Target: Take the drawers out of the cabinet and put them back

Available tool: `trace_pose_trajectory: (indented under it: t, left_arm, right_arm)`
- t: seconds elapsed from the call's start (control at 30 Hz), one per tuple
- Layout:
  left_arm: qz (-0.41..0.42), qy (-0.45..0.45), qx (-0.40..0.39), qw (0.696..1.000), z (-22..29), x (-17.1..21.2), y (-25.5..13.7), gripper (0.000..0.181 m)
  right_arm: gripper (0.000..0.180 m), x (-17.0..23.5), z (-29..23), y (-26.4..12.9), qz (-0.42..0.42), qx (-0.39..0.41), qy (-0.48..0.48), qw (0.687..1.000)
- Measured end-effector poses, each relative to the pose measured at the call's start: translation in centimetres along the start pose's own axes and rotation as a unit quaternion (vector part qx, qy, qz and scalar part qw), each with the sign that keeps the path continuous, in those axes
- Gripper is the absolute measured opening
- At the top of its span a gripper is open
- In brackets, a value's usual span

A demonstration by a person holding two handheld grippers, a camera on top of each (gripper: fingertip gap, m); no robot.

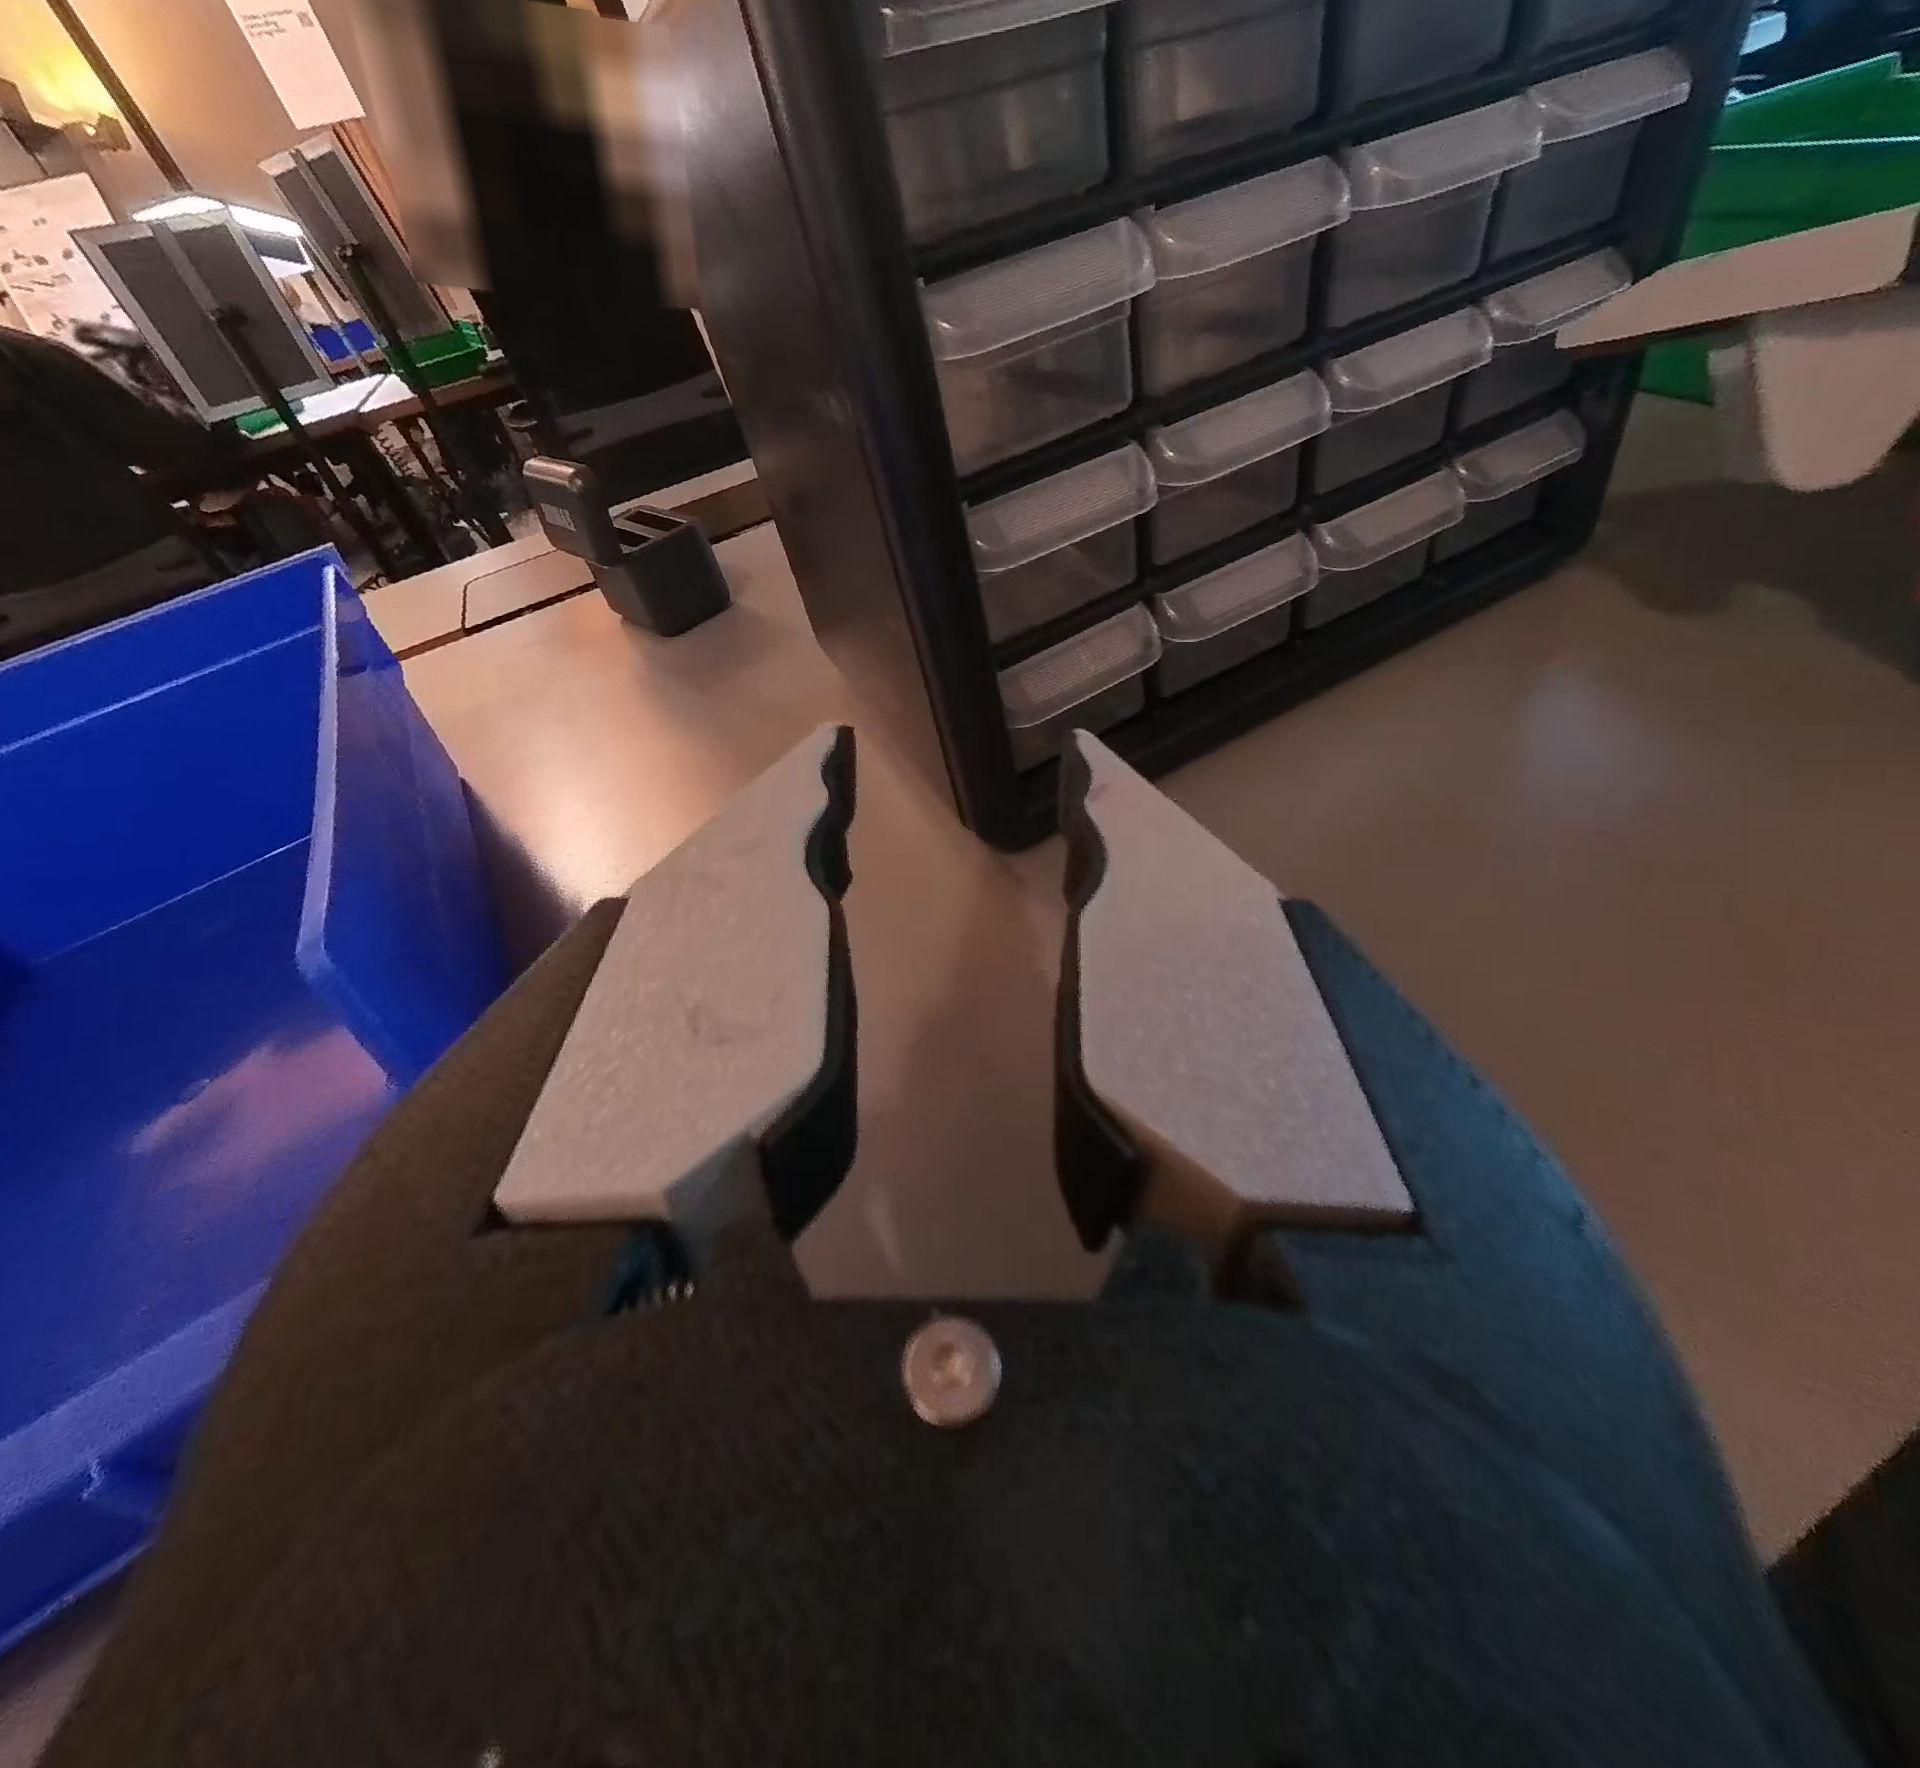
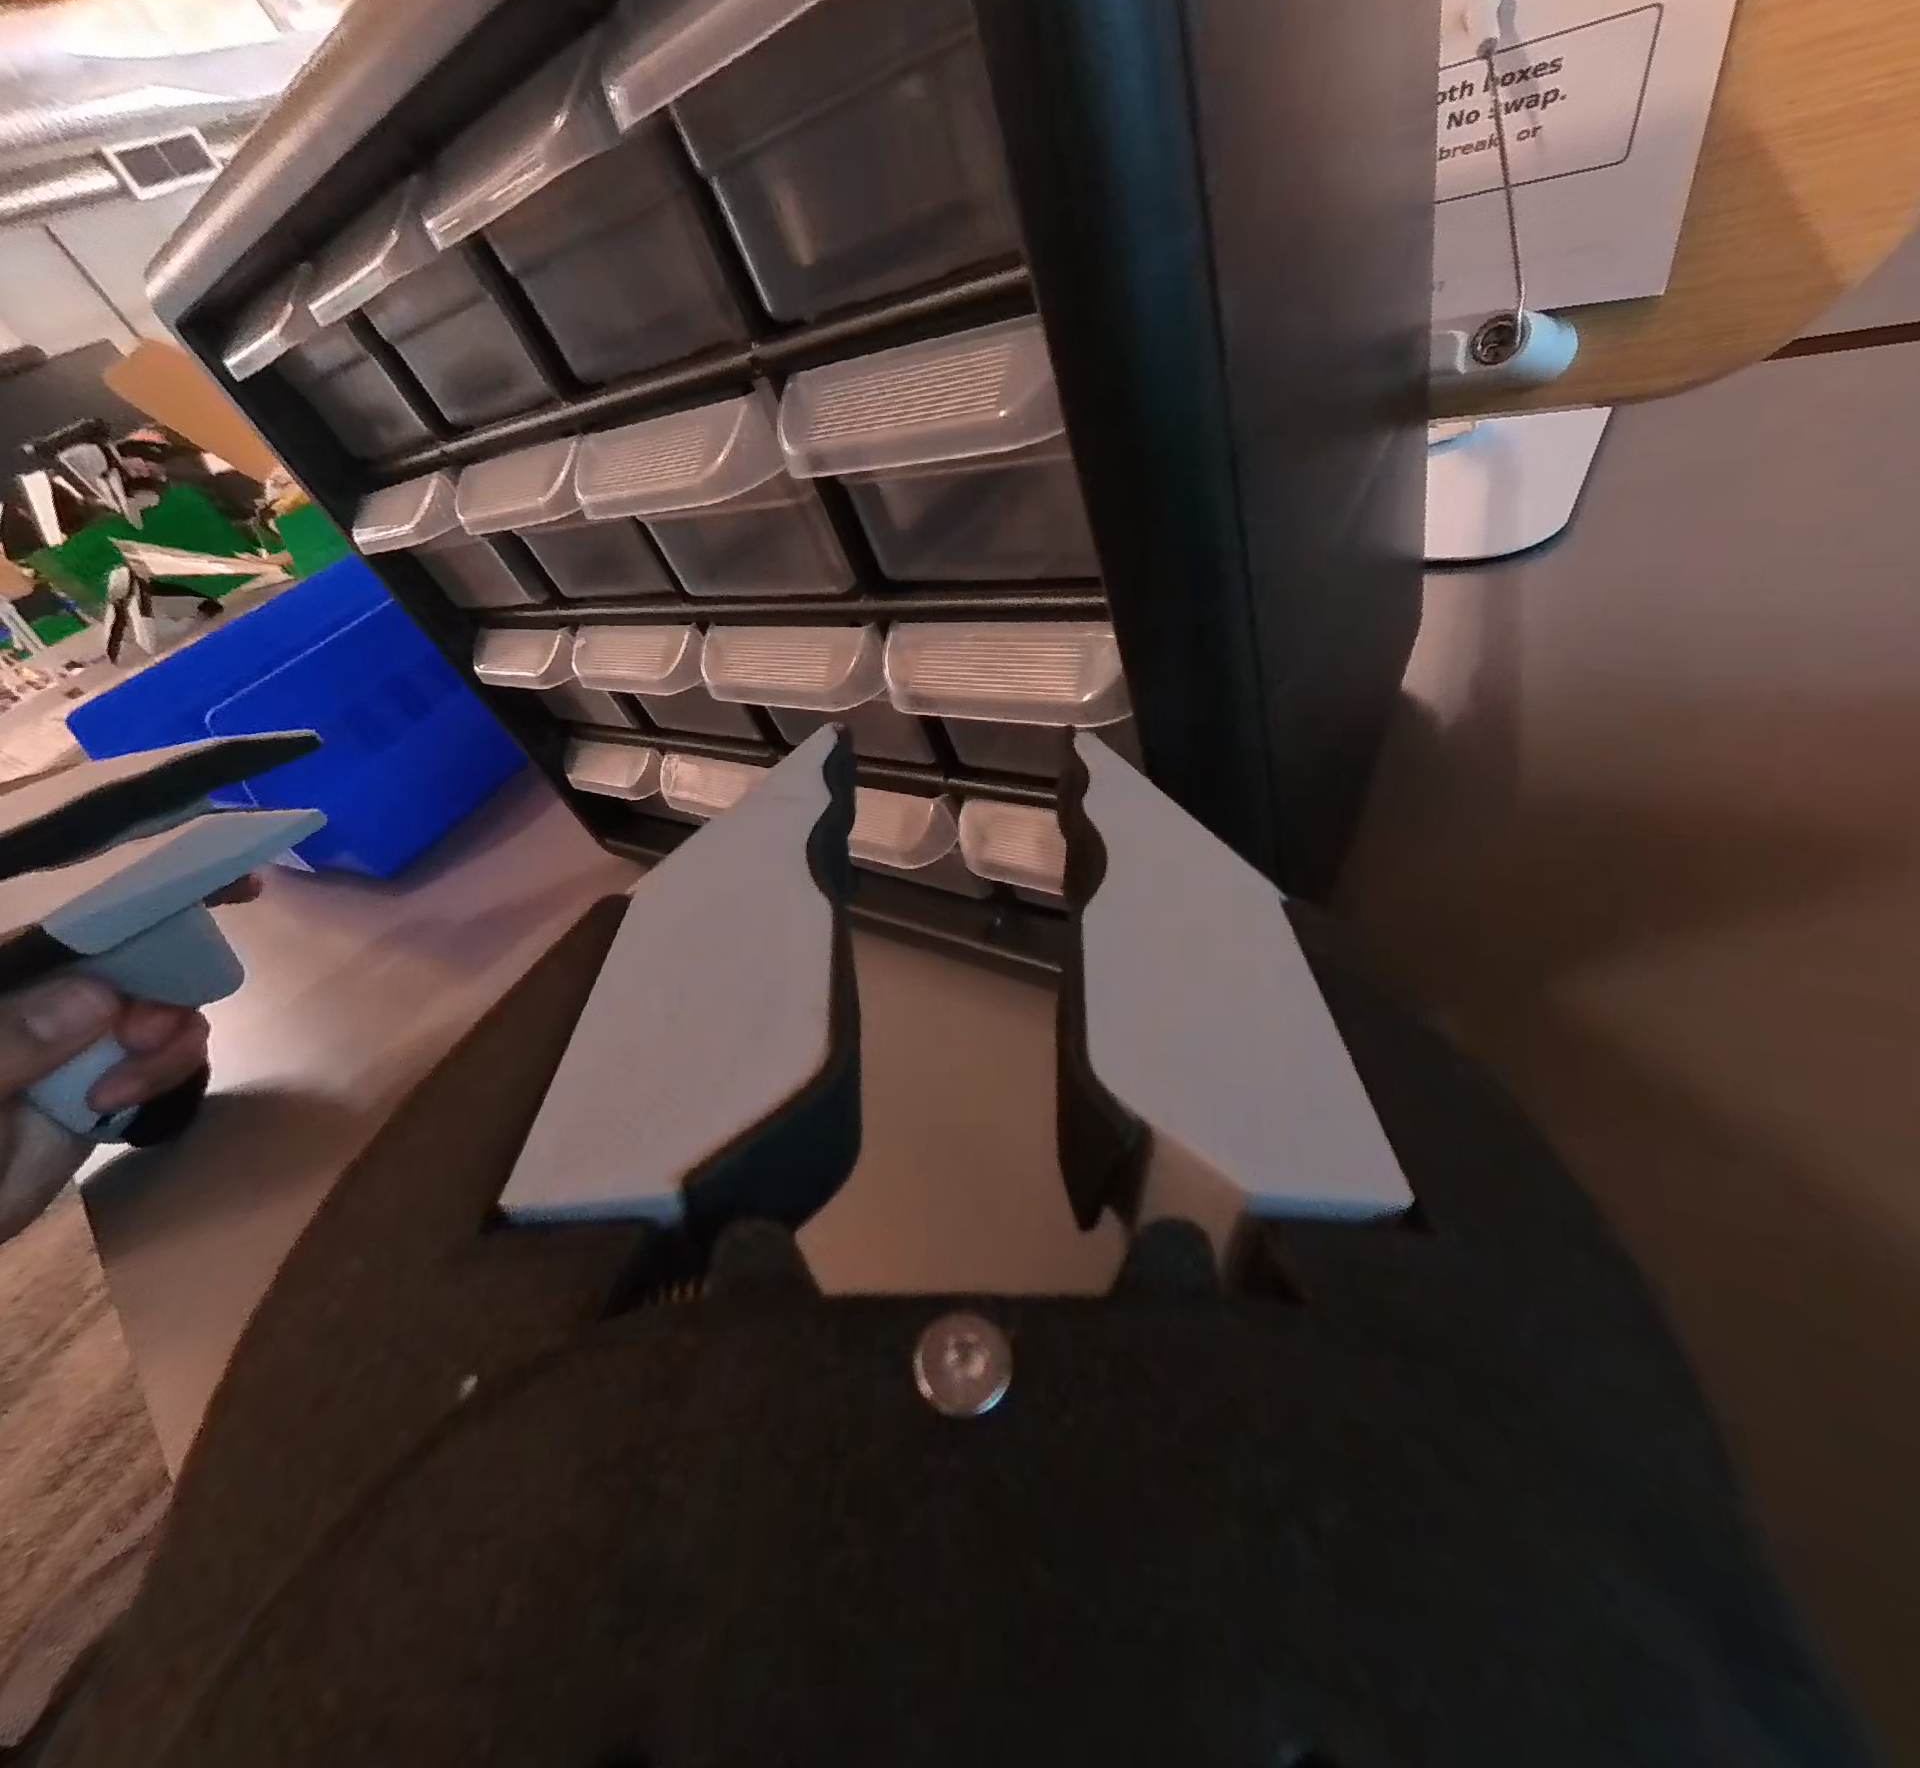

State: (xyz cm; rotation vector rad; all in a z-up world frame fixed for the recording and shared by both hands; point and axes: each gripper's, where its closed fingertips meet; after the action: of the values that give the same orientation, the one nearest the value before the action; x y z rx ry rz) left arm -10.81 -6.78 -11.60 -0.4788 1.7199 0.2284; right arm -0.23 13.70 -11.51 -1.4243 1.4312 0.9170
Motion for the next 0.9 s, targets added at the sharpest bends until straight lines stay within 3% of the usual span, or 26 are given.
trace_pose_trajectory:
  t: [0.17,0.5,0.73,0.9]
  left_arm:
    - [-0.006,0.003,0.002,1.0,0.1,0.2,0.1,0.037]
    - [0.0,0.002,0.002,1.0,0.1,0.0,0.0,0.035]
    - [0.001,0.007,0.001,1.0,0.2,0.0,0.0,0.035]
    - [0.002,0.014,-0.002,1.0,0.3,0.0,-0.1,0.034]
  right_arm:
    - [0.033,0.4,0.2,0.3,0.0,0.01,0.043,0.999]
    - [0.015,-0.2,-0.3,0.9,0.031,-0.056,0.148,0.987]
    - [0.012,-0.3,-0.5,1.0,0.03,-0.087,0.209,0.974]
    - [0.0,0.1,-0.8,0.4,0.01,-0.094,0.193,0.977]
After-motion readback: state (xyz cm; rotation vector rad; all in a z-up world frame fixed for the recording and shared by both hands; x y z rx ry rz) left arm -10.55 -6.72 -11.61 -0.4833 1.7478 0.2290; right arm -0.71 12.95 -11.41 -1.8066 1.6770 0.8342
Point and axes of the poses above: each gripper's, where its closed fingertips meet, y out along the fingers, x out of its underside, z = x × y across the jaws, and after that the axes turned 2 degrees about -x, right-handed
